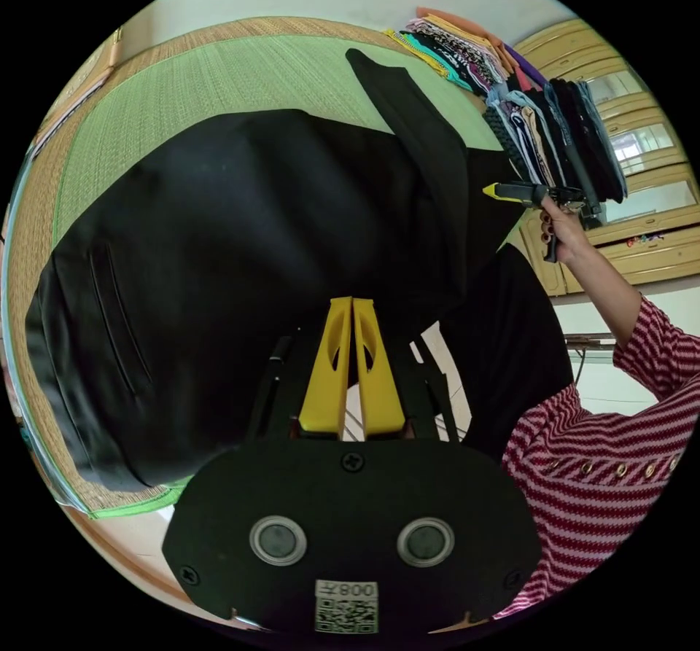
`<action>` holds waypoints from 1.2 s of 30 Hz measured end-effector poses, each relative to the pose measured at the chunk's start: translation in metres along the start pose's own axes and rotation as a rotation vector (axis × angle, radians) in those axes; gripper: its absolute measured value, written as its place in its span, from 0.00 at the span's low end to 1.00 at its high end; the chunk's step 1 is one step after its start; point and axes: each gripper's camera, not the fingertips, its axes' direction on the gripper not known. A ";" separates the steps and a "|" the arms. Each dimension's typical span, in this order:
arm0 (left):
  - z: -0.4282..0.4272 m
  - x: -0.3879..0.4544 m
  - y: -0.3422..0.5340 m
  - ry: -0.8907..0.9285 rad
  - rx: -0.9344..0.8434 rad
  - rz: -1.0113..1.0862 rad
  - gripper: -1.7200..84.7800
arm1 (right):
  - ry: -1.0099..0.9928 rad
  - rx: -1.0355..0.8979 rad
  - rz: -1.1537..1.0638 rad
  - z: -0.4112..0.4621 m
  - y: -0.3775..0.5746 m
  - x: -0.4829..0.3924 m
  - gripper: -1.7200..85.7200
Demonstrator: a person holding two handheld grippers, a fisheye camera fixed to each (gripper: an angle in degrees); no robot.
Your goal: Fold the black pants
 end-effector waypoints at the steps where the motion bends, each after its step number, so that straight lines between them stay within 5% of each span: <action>1: 0.000 -0.003 -0.007 0.001 0.002 -0.012 0.02 | 0.002 0.000 -0.003 0.001 -0.004 -0.001 0.02; 10: -0.021 -0.001 -0.042 0.136 0.131 0.015 0.04 | 0.004 0.088 -0.101 -0.029 -0.023 -0.042 0.05; 24: 0.022 -0.003 -0.163 0.395 0.002 -0.002 0.08 | 0.124 -0.120 -0.378 0.049 -0.177 -0.213 0.12; 36: -0.001 0.028 -0.188 0.433 0.039 0.168 0.06 | 0.218 -0.132 -0.429 0.024 -0.180 -0.209 0.04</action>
